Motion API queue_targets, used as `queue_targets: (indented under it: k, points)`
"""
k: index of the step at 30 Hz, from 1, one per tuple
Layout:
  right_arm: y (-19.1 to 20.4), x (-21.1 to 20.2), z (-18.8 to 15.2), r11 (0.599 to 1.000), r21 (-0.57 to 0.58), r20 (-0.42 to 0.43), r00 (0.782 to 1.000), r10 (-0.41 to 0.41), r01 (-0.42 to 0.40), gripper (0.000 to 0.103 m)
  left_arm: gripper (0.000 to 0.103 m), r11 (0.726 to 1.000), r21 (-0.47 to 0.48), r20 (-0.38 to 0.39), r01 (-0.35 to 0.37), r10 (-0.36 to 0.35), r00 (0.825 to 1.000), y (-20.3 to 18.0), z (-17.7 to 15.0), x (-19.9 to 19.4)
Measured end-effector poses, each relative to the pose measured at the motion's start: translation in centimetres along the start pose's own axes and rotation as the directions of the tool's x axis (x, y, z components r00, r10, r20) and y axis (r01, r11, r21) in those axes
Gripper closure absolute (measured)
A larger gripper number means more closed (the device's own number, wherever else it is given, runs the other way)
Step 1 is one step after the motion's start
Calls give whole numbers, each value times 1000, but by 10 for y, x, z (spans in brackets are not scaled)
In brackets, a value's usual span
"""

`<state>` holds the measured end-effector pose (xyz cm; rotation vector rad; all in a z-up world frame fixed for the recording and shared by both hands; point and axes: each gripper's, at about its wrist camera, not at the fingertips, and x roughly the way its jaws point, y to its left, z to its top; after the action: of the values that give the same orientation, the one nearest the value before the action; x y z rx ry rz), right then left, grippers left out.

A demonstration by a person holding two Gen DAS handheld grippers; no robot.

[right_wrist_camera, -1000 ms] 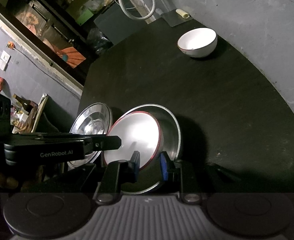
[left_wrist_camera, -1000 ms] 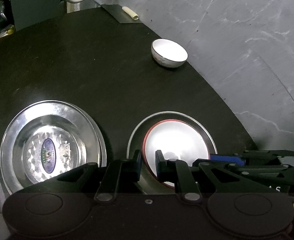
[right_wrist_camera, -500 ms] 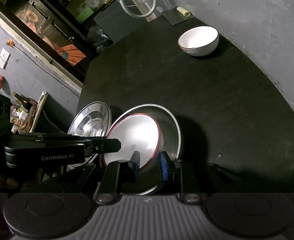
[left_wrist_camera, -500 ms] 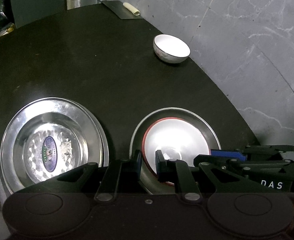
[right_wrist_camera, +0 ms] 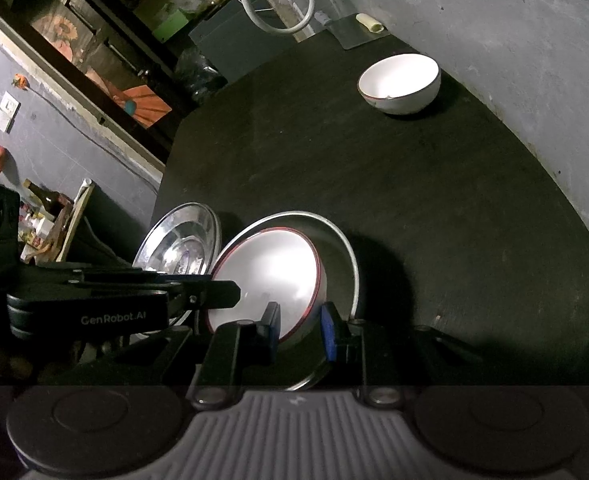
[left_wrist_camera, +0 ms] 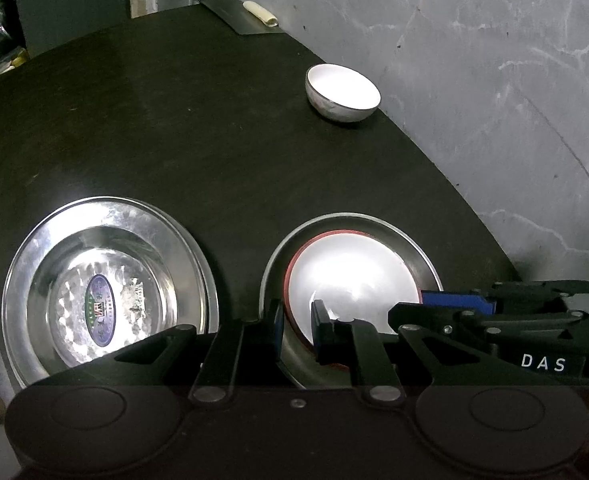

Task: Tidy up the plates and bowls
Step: 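Press the white bowl down inside the steel bowl, then open both grippers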

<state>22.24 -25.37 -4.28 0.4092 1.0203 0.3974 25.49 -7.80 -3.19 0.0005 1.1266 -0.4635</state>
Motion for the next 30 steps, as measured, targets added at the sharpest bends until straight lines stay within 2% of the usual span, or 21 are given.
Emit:
queue_targets:
  k: [30]
  points:
    - [8,1,12,995,-88,-53,997,-47,42,77,82,1000,18,-52,21,-20,998,2,11,5]
